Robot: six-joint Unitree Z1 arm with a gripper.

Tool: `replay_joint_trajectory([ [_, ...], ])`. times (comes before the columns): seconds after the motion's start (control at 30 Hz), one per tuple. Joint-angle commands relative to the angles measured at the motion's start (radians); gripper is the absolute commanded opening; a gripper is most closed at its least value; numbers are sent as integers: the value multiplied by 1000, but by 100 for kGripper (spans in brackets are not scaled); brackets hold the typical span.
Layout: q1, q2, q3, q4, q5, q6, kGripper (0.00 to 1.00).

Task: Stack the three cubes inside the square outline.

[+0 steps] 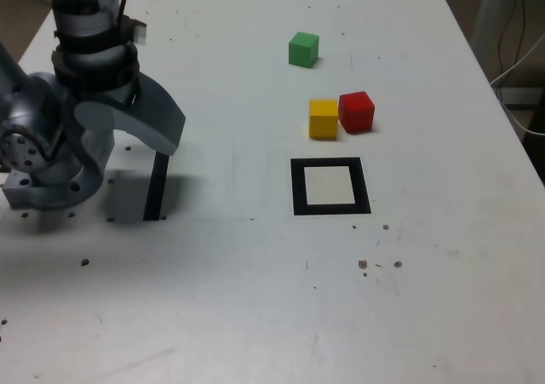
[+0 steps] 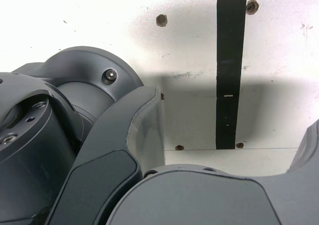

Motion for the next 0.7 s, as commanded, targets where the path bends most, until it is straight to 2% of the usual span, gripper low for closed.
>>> replay_joint_trajectory([
  [0.0,-1,3,-2,4,0,-2,99],
  [0.47,-1,10,-10,10,0,-2,99],
  [0.67,-1,56,-53,26,9,1,99],
])
